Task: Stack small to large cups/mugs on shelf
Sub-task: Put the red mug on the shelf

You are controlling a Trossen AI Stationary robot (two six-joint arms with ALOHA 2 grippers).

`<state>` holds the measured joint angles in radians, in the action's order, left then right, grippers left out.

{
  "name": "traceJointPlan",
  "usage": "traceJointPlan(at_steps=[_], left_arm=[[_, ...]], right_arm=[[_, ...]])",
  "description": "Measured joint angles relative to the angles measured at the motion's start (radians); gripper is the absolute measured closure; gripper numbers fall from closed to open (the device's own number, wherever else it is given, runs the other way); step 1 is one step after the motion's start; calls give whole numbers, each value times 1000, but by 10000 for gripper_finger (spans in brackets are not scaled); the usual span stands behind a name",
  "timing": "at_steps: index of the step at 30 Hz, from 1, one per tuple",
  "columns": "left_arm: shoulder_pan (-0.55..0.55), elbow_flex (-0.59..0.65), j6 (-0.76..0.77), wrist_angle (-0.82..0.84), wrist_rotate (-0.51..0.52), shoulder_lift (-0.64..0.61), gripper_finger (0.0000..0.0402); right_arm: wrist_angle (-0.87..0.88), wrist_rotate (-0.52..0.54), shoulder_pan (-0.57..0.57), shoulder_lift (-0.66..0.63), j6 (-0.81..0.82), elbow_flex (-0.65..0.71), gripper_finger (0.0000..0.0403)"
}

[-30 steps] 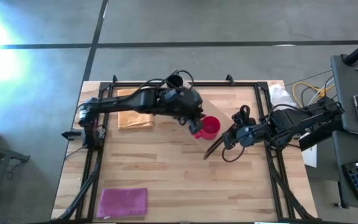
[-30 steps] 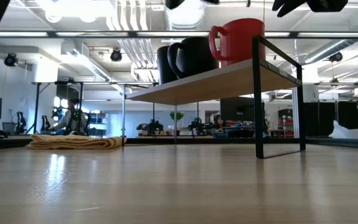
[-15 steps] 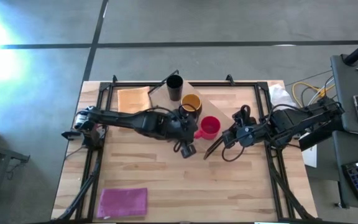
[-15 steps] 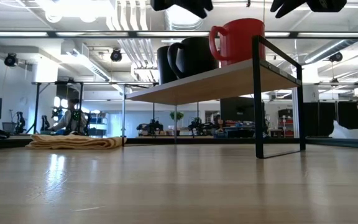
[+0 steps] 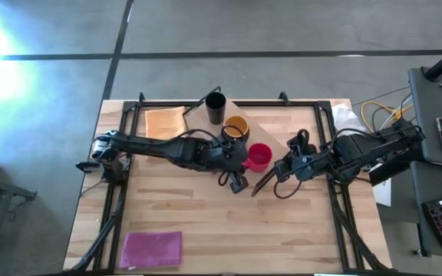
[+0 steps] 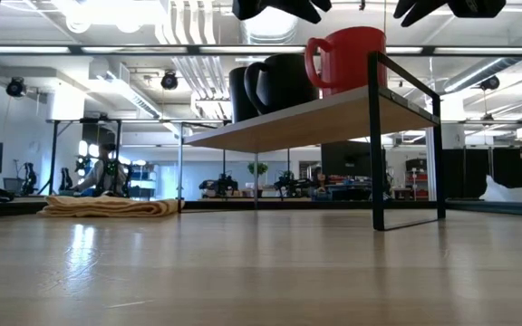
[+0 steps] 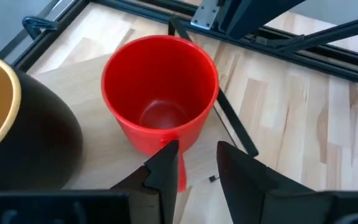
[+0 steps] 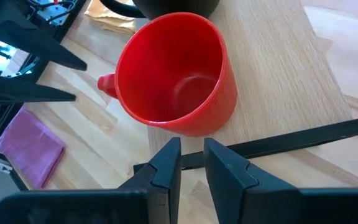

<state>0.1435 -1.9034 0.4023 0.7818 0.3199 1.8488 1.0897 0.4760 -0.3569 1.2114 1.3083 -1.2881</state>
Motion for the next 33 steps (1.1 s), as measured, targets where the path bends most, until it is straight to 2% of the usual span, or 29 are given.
traceJointPlan(at_steps=[10, 33], left_arm=[[-48, 13, -21, -29, -75, 21, 307], [-53, 36, -22, -108, -80, 19, 307]], right_arm=[[2, 22, 0, 0, 0, 0, 339], [20, 22, 0, 0, 0, 1, 339]])
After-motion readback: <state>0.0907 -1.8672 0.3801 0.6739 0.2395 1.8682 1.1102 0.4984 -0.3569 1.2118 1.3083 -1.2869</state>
